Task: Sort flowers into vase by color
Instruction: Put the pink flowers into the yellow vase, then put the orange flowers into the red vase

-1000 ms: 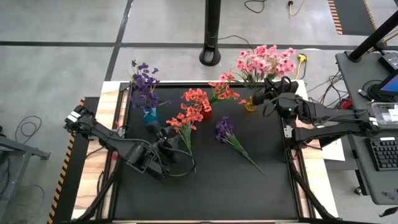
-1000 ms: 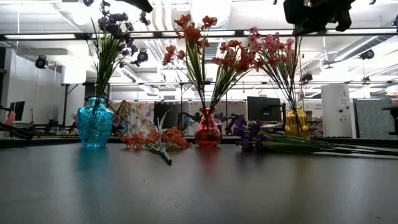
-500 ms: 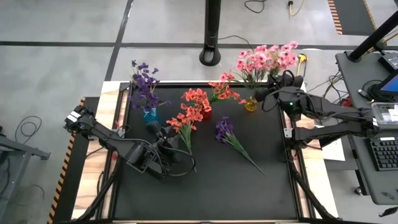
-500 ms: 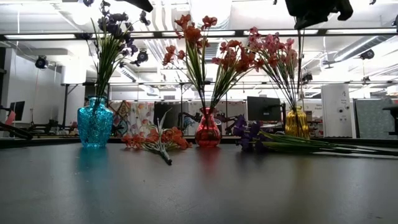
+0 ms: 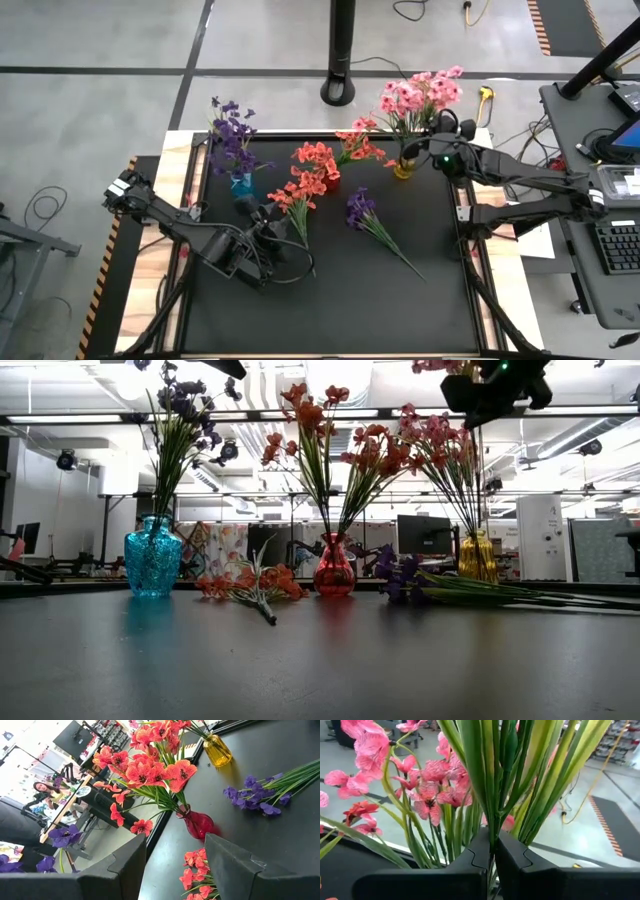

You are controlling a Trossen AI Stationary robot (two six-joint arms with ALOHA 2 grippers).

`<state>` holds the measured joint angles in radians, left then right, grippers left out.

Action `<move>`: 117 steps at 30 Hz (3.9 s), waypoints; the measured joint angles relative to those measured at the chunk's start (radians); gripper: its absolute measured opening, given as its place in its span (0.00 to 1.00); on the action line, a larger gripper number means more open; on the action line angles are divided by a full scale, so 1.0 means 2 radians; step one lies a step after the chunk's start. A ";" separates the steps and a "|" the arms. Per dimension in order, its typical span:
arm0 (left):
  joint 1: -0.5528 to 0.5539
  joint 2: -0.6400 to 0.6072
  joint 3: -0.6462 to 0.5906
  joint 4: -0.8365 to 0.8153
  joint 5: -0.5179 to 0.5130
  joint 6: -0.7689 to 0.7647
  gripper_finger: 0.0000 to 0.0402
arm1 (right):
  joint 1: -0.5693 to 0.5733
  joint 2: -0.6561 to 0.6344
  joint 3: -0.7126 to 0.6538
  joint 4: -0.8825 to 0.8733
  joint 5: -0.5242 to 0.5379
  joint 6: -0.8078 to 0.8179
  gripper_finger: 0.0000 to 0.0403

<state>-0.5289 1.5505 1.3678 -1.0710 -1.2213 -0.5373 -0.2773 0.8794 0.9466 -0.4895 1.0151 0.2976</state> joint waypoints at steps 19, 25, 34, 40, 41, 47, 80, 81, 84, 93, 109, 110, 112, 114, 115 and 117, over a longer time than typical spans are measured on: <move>0.000 0.000 0.000 0.000 0.000 0.000 0.46 | -0.032 0.009 -0.001 0.018 -0.014 0.001 0.03; 0.000 0.000 -0.001 0.001 0.000 0.000 0.46 | -0.032 0.027 -0.001 0.018 -0.014 0.008 0.03; 0.000 0.000 -0.001 0.001 0.000 0.000 0.46 | -0.032 0.048 -0.001 0.014 -0.010 0.022 0.03; 0.000 0.000 -0.001 0.001 0.000 -0.002 0.46 | -0.032 0.052 -0.001 0.006 -0.010 0.022 0.12; 0.000 0.000 -0.001 0.001 0.000 -0.002 0.46 | -0.032 0.052 -0.001 0.004 -0.010 0.024 0.15; 0.000 0.000 -0.001 0.001 0.000 -0.003 0.46 | -0.032 0.049 -0.001 -0.015 -0.010 0.031 0.32; -0.009 0.042 -0.001 0.059 0.212 -0.149 0.46 | -0.022 -0.008 -0.001 -0.272 -0.281 0.196 0.74; -0.010 0.050 -0.001 0.061 0.230 -0.161 0.46 | -0.016 -0.008 -0.001 -0.280 -0.287 0.199 0.74; -0.011 0.075 -0.001 0.073 0.277 -0.197 0.46 | 0.008 -0.008 -0.001 -0.288 -0.304 0.201 0.74; -0.018 0.145 -0.001 0.137 0.332 -0.289 0.46 | 0.110 0.002 -0.003 -0.288 -0.339 0.222 0.77; 0.013 0.212 -0.001 0.171 0.287 -0.474 0.49 | 0.276 0.059 -0.007 -0.284 -0.339 0.314 0.78; 0.016 0.215 -0.001 0.171 0.287 -0.477 0.50 | 0.282 0.063 -0.007 -0.284 -0.339 0.318 0.77; 0.023 0.223 -0.001 0.169 0.287 -0.484 0.52 | 0.292 0.070 -0.007 -0.284 -0.339 0.328 0.77; 0.032 0.231 -0.001 0.168 0.287 -0.488 0.55 | 0.299 0.076 -0.007 -0.284 -0.339 0.334 0.77; 0.037 0.235 -0.001 0.168 0.287 -0.488 0.56 | 0.301 0.079 -0.007 -0.284 -0.339 0.336 0.78; 0.045 0.242 -0.001 0.168 0.280 -0.485 0.58 | 0.303 0.083 -0.007 -0.284 -0.339 0.336 0.78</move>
<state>-0.4397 2.0353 1.3666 -0.7349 -0.6608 -1.5065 0.3294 1.0456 0.9333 -1.0573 0.3362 0.9699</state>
